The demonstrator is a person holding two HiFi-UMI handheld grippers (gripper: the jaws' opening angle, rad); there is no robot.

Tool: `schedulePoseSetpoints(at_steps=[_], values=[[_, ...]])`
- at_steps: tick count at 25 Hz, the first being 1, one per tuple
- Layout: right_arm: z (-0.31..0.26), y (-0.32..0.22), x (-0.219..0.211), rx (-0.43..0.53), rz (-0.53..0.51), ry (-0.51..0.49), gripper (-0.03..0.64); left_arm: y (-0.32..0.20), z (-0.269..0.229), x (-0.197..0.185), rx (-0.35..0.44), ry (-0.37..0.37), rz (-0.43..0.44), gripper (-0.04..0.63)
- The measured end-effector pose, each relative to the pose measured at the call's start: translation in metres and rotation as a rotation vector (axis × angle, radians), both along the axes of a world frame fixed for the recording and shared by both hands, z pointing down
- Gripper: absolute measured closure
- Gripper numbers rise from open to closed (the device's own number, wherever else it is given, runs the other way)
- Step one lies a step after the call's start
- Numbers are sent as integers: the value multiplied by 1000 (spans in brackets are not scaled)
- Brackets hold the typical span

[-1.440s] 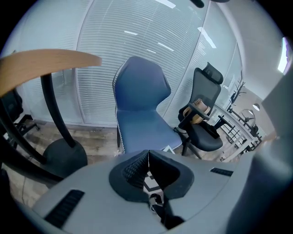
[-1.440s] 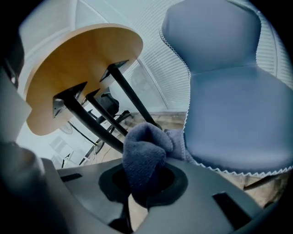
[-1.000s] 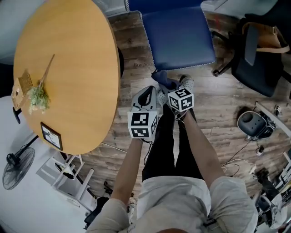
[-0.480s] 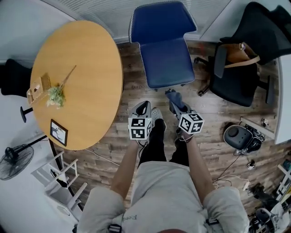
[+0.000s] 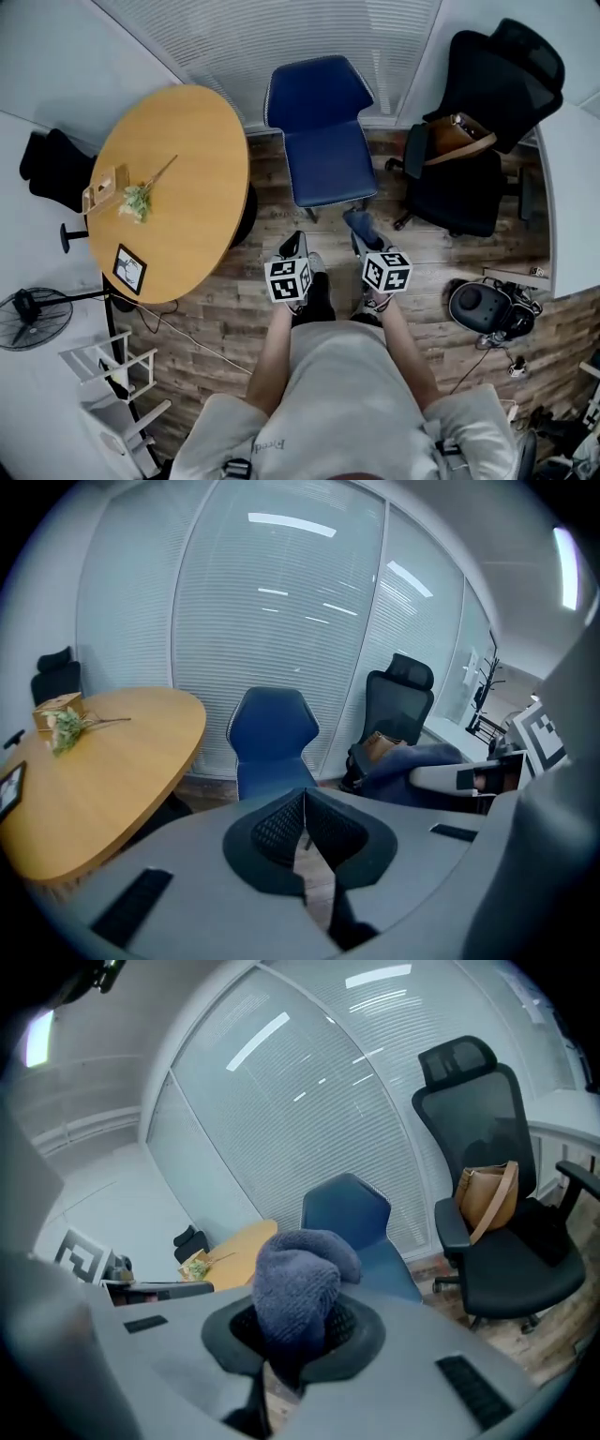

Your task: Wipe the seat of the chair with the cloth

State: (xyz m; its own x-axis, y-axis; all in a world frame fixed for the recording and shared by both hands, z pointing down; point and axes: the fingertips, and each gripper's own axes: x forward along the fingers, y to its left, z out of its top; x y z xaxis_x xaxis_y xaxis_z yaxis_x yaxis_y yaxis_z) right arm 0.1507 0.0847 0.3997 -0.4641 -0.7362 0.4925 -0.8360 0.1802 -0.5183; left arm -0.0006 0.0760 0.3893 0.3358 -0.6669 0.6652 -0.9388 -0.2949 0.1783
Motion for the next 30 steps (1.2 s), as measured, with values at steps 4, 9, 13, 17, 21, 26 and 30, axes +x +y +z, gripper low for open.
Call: schedulePoseSetpoints(at_steps=[4,9,13,17,21,26,30], values=[[-19,31,10,17,-24,4,568,32,-17,20,21,4,-13,568],[-27,68,19,37,-79,26,568,63,-32,42,57,0,-6,568],[-24,95,41,59,-92,46,568,87,-31,68,76,-2,17,568],[-20,109,44,59,-107,62,568,97,-34,66,85,2,21,568],[-22,120,46,63,-116,62,568,105,-36,66,86,-2,21,568],[-22,124,53,68,-129,71,568,106,-39,77,98,-1,33,568],[-22,126,57,71,-125,75,568,109,-39,78,97,-7,27,568]])
